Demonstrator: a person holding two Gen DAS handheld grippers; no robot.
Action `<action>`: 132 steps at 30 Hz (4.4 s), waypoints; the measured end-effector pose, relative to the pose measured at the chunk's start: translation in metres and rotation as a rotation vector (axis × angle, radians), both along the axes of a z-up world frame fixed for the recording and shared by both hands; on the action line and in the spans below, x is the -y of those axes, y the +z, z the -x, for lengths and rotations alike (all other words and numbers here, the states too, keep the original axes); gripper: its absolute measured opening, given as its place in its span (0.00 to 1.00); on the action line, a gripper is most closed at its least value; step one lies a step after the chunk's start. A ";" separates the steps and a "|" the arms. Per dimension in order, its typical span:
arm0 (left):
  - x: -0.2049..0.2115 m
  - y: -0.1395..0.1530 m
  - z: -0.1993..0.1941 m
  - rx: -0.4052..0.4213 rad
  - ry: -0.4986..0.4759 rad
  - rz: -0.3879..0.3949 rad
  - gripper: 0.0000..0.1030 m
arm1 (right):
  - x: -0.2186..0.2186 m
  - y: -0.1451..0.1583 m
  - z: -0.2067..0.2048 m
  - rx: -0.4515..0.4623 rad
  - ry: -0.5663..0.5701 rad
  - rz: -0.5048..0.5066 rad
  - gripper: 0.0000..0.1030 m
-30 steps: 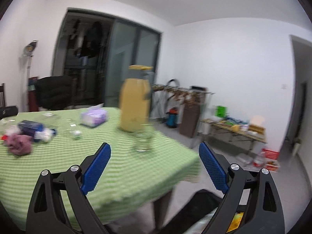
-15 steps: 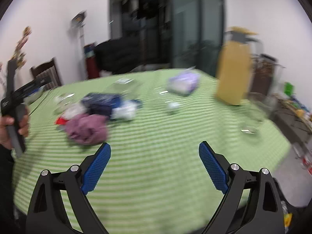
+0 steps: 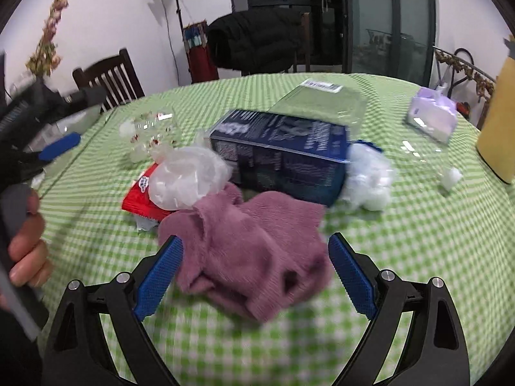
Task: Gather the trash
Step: 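Grasp the clear plastic bag with the left gripper while the right gripper grasps the pink towel, then carry the plastic bag and pink towel over the trash bag with both grippers, then open both grippers to drop the plastic bag and towel into the bag, then move both tools back over the table toward the blue box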
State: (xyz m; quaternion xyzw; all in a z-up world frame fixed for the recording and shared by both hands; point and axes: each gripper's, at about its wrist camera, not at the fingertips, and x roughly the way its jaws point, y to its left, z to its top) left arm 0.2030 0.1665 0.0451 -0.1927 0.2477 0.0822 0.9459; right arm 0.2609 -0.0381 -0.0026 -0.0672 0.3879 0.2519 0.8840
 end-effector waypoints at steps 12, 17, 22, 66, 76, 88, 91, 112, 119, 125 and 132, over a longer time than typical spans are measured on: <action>0.029 -0.008 -0.006 0.009 -0.117 -0.018 0.90 | 0.091 0.035 0.070 0.081 -0.078 -0.080 0.18; 0.071 -0.020 -0.012 -0.043 -0.228 -0.176 0.75 | 0.118 0.031 0.078 0.066 -0.134 -0.122 0.19; 0.091 -0.045 -0.026 -0.157 -0.335 -0.211 0.71 | 0.119 0.021 0.079 0.031 -0.142 -0.130 0.19; 0.109 0.023 0.017 0.078 -0.484 0.062 0.00 | 0.349 0.223 0.206 0.591 -0.454 0.029 0.19; 0.223 0.059 0.027 0.033 -0.654 -0.008 0.00 | 0.492 0.146 0.223 0.432 -0.767 0.017 0.19; 0.433 0.051 0.032 -0.038 -1.005 -0.034 0.00 | 0.618 0.045 0.265 0.228 -1.018 -0.077 0.19; 0.479 0.030 0.031 -0.095 -1.068 -0.032 0.00 | 0.642 0.008 0.265 0.138 -1.060 -0.111 0.19; 0.715 -0.101 0.072 -0.441 -1.396 -0.102 0.00 | 0.697 -0.133 0.261 -0.207 -1.208 -0.060 0.69; 0.759 -0.137 0.072 -0.510 -1.393 -0.128 0.00 | 0.690 -0.099 0.289 -0.031 -1.286 0.225 0.71; 0.790 -0.156 0.072 -0.571 -1.385 -0.120 0.11 | 0.698 -0.097 0.305 0.031 -1.292 0.112 0.71; 0.796 -0.153 0.066 -0.545 -1.346 -0.148 0.51 | 0.690 -0.117 0.302 0.007 -1.317 0.039 0.71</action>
